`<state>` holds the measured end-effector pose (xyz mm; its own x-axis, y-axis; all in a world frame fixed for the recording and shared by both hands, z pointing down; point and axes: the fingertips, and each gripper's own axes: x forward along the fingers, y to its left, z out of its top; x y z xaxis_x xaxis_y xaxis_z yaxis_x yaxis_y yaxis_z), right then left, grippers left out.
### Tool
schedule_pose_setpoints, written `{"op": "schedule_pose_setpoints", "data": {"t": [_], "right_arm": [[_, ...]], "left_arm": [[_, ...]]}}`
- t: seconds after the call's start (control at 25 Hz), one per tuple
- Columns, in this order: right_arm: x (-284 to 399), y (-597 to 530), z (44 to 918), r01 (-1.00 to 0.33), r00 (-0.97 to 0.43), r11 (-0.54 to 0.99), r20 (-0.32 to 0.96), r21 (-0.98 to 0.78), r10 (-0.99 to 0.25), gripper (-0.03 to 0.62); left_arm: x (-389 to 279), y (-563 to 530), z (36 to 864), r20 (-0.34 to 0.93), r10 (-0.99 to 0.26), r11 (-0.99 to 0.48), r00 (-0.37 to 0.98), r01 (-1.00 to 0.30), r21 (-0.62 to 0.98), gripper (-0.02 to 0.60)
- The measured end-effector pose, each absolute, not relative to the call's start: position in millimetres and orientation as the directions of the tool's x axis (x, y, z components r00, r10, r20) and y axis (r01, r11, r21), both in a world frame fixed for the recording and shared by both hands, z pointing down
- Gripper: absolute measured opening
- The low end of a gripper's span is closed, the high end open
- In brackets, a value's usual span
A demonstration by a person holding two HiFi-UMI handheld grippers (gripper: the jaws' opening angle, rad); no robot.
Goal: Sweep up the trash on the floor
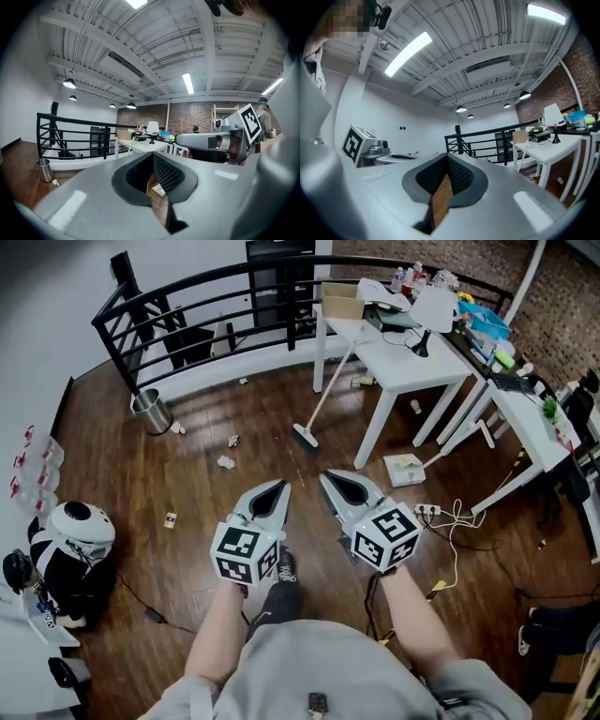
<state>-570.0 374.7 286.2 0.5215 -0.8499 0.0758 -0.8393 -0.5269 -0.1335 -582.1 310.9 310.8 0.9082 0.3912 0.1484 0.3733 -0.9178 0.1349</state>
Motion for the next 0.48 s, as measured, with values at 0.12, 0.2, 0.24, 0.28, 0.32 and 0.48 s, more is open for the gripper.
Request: {"op": "schedule_pose_setpoints", "data": {"t": [0.12, 0.2, 0.24, 0.28, 0.32, 0.48], "right_arm": [[-515.8, 368.5, 285.2, -0.824, 0.546, -0.554, 0.091, -0.118, -0.833, 0.000], [-477.7, 364.1, 282.8, -0.811, 0.566, -0.575, 0.102, -0.113, -0.818, 0.000], [-459.1, 362.0, 281.4, -0.803, 0.576, -0.586, 0.106, -0.112, -0.810, 0.000], [-441.4, 360.1, 280.4, -0.795, 0.587, -0.596, 0.109, -0.112, -0.802, 0.000], [-424.9, 358.2, 279.6, -0.786, 0.597, -0.607, 0.111, -0.112, -0.794, 0.000], [-369.3, 348.4, 275.4, -0.762, 0.628, -0.637, 0.108, -0.114, -0.770, 0.000]], "left_arm": [[-523.3, 303.9, 312.0, 0.139, 0.419, -0.905, 0.897, 0.400, 0.148, 0.008], [-483.4, 299.5, 310.6, 0.135, 0.441, -0.894, 0.887, 0.420, 0.156, 0.008], [-464.2, 298.0, 309.6, 0.133, 0.454, -0.887, 0.881, 0.432, 0.162, 0.008], [-446.0, 297.3, 308.9, 0.132, 0.468, -0.880, 0.874, 0.445, 0.168, 0.008], [-429.1, 296.9, 308.7, 0.131, 0.482, -0.872, 0.866, 0.459, 0.172, 0.008], [-368.4, 292.2, 304.4, 0.129, 0.524, -0.848, 0.842, 0.503, 0.168, 0.008]]}}
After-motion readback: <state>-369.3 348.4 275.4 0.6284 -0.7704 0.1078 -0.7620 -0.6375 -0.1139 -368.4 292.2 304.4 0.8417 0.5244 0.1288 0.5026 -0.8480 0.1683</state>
